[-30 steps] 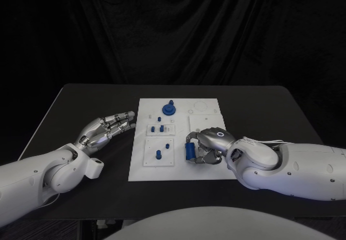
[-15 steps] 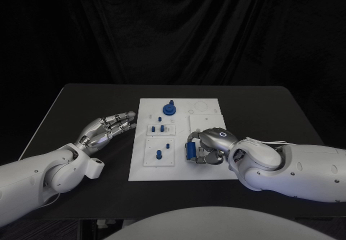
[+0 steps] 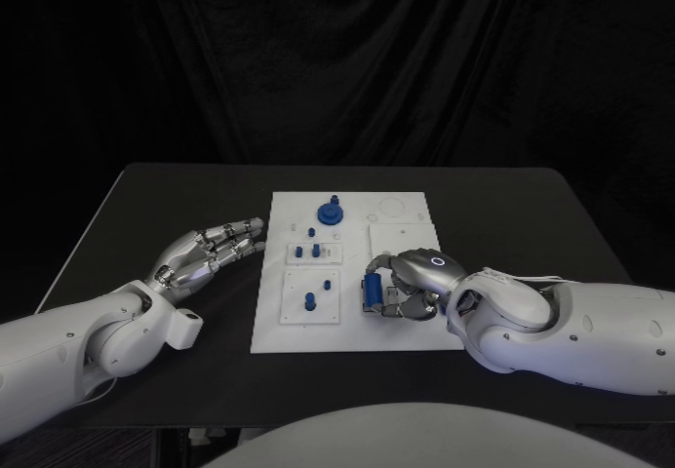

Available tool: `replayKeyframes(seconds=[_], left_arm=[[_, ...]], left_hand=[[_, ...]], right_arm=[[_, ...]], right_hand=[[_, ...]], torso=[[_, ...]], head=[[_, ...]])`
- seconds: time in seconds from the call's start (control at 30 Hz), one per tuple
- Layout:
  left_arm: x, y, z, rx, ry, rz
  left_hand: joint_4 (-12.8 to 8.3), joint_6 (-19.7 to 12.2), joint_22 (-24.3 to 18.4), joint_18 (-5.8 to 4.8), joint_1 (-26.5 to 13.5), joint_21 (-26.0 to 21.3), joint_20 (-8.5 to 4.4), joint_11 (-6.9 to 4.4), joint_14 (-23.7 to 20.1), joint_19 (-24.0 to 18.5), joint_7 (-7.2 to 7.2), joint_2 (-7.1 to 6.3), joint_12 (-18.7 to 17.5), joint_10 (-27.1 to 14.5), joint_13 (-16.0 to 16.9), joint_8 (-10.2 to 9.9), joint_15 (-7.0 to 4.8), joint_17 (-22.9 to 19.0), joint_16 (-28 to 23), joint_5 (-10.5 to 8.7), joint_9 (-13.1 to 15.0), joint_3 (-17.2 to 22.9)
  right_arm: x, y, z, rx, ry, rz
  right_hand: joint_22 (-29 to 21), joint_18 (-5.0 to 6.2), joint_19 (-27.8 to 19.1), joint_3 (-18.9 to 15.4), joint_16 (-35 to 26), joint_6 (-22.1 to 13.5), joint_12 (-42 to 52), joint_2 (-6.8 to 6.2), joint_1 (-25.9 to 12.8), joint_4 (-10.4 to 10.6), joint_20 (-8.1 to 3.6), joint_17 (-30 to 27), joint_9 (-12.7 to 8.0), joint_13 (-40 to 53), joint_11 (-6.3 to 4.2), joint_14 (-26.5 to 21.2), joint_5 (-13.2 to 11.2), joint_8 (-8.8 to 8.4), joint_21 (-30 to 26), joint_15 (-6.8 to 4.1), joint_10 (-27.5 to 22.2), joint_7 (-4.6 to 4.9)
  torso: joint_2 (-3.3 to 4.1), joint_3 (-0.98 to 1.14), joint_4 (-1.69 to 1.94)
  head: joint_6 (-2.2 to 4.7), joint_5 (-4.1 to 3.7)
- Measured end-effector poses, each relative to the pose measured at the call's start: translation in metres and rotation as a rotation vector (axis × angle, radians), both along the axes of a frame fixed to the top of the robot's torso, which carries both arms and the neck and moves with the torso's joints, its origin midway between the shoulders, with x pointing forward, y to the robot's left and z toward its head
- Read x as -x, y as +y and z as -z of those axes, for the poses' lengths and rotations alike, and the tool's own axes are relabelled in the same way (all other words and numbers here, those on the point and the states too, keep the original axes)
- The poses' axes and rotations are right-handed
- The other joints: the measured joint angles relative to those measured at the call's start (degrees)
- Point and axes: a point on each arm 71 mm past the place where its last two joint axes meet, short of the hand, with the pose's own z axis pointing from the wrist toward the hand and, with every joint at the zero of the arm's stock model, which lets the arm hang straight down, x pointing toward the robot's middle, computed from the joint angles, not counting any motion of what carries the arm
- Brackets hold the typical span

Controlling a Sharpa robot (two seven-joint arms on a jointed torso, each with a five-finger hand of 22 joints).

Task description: Assemble the parts on the task board

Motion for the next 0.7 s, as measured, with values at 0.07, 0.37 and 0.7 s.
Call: replayKeyframes(seconds=[0.07,0.37,0.7], left_arm=[[0.0,0.0,0.0,0.0,0.0,0.0],[0.0002,0.0001,0.0003,0.0,0.001,0.0],[0.0003,0.0,0.0004,0.0,0.001,0.001]], left_hand=[[0.0,0.0,0.0,-0.01,0.0,0.0,0.0,0.0,0.0,0.0,0.0,0.0,0.0,0.0,0.0,0.0,0.0,0.0,0.0,0.0,0.0,0.0],[0.0,0.0,0.0,0.0,0.0,0.0,0.0,0.0,0.0,0.0,0.0,0.0,0.0,0.0,0.0,0.0,0.0,0.0,0.0,0.0,0.0,0.0],[0.0,0.0,0.0,0.0,0.0,0.0,0.0,0.0,0.0,0.0,0.0,0.0,0.0,0.0,0.0,0.0,0.0,0.0,0.0,0.0,0.0,0.0]], right_arm=[[0.0,-0.0002,0.0001,-0.002,0.003,0.001],[0.0003,-0.0004,0.0005,-0.012,0.017,0.007],[0.0007,0.0002,0.0011,-0.019,0.033,0.012]], right_hand=[[0.0,0.0,0.0,0.2,0.0,0.0,0.0,0.0,0.0,-0.2,0.0,0.0,0.0,0.0,0.0,-0.2,0.7,-0.69,0.0,0.2,0.0,0.0],[0.0,0.0,-0.2,2.6,0.0,-0.3,-1.0,-0.68,-0.7,0.8,0.2,0.0,0.0,0.0,0.42,0.0,2.0,-3.33,0.0,0.39,0.0,0.29],[0.0,0.0,0.0,2.8,0.0,0.2,-1.3,-0.68,-1.6,1.0,0.41,0.0,0.0,0.0,0.6,-0.2,1.2,-3.9,-0.2,0.59,-0.2,0.88]], torso=[[0.0,0.0,0.0],[0.0,-0.02,-0.01],[-0.01,-0.02,0.0]], head=[[0.0,0.03],[0.0,0.08],[0.0,0.16]])
